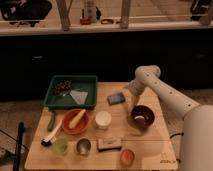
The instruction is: Place sponge in metal cup
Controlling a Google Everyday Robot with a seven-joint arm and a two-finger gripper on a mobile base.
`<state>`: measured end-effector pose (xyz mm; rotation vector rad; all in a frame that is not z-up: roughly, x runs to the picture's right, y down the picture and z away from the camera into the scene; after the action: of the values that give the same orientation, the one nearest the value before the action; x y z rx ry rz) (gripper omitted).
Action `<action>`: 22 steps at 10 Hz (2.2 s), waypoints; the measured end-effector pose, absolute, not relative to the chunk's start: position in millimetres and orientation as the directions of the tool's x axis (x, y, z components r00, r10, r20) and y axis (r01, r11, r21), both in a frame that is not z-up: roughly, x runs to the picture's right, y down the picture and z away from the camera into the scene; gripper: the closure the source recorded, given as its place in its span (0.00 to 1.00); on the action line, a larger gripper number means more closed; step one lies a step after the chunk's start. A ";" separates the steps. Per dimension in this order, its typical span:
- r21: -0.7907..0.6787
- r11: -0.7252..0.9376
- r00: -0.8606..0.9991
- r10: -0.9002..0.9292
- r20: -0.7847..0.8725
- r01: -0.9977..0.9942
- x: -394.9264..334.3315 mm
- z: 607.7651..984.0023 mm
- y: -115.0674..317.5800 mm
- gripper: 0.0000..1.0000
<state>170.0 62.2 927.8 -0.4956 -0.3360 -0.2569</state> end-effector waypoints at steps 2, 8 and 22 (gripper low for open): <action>-0.422 0.847 0.911 -0.158 0.382 0.324 167.9 929.3 62.4 0.20; -0.447 0.824 0.901 -0.162 0.402 0.348 140.7 936.1 54.1 0.20; -0.572 0.767 0.913 -0.045 0.405 0.291 110.9 976.4 76.0 0.78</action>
<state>110.9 76.0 976.4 -0.6753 -0.3842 -0.1872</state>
